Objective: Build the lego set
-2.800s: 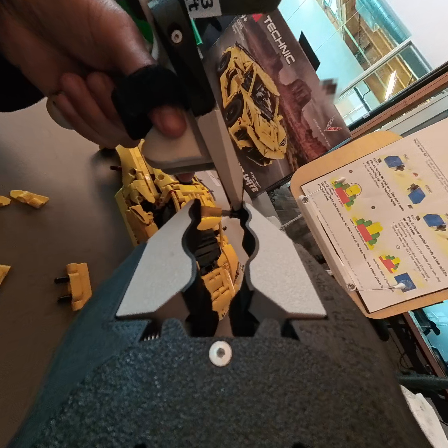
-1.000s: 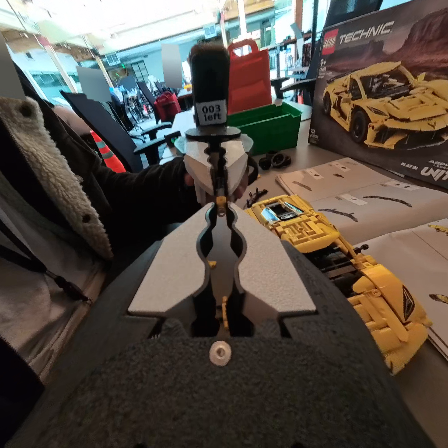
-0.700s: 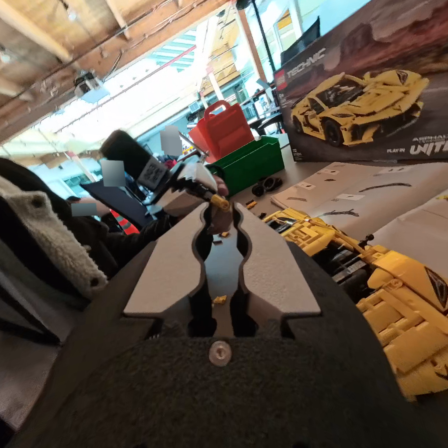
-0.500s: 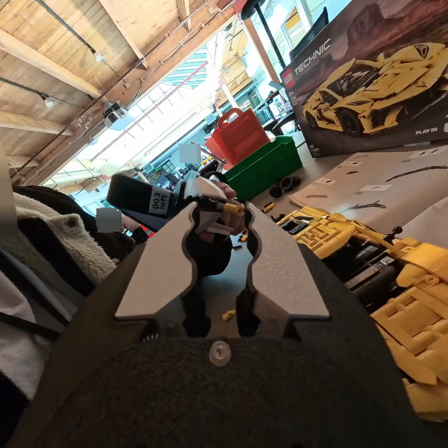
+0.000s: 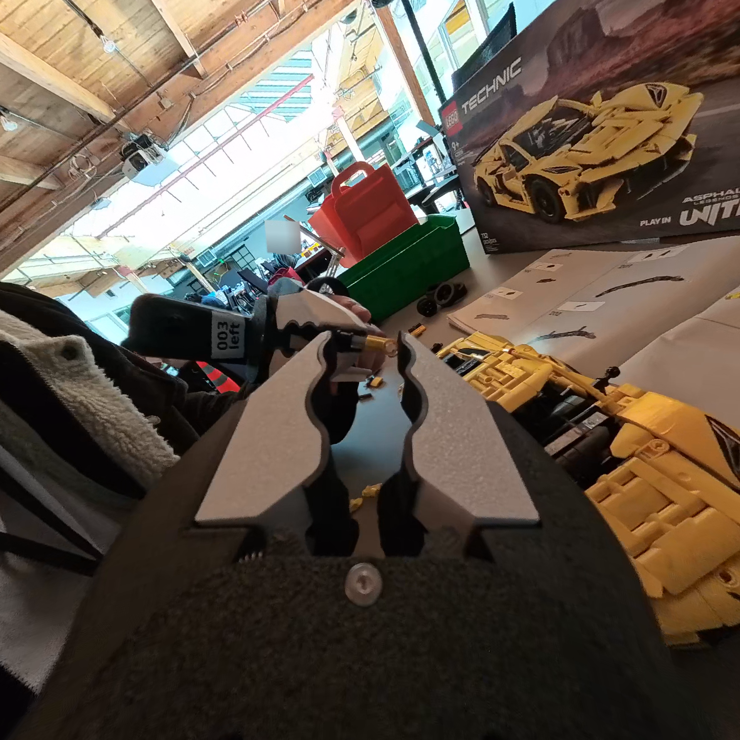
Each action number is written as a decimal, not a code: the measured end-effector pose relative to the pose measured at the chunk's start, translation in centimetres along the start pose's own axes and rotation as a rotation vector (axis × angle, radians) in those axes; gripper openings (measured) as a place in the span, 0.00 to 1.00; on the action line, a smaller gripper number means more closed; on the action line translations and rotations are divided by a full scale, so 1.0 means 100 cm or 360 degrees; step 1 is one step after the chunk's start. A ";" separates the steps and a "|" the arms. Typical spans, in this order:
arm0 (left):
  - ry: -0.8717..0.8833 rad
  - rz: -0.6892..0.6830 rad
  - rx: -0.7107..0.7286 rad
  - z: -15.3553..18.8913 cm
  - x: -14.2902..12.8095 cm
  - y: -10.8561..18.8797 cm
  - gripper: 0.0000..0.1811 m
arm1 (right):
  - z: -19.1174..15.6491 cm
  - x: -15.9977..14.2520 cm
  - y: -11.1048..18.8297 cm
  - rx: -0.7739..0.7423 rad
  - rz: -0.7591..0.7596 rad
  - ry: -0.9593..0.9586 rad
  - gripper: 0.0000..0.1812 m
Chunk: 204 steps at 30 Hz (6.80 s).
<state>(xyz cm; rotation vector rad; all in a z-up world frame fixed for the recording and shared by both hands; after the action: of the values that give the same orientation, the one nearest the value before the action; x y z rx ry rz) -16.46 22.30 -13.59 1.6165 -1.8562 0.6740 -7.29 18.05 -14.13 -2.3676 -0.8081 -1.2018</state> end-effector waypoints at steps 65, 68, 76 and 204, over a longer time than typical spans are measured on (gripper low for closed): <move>0.1958 0.0505 -0.0946 -0.019 -0.005 0.008 0.04 | -0.029 -0.005 -0.001 0.0047 -0.0015 0.0679 0.06; 0.2023 0.0496 -0.0976 -0.019 -0.008 0.007 0.04 | -0.028 -0.005 -0.002 -0.0003 -0.0028 0.0703 0.05; 0.2046 0.0506 -0.0944 -0.022 -0.011 0.008 0.04 | -0.023 -0.010 -0.009 0.0090 -0.0101 0.0352 0.03; 0.1736 -0.0084 -0.0024 -0.056 -0.082 0.011 0.08 | 0.083 0.018 0.056 -0.1322 -0.0016 0.0745 0.05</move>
<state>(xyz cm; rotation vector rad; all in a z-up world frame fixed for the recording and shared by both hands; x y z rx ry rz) -16.25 32.10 -15.49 0.9250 -0.9900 1.1912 2.18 18.91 -17.76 -2.4402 -0.1593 -2.3107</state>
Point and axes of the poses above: each gripper's, where its closed fingertips meet, y back along the fingers, x out of its top, z = x × y across the jaws, the point moved 6 cm from there along y, back along the fingers, and after that the axes turned 3 degrees about -y, right-handed, at the moved point
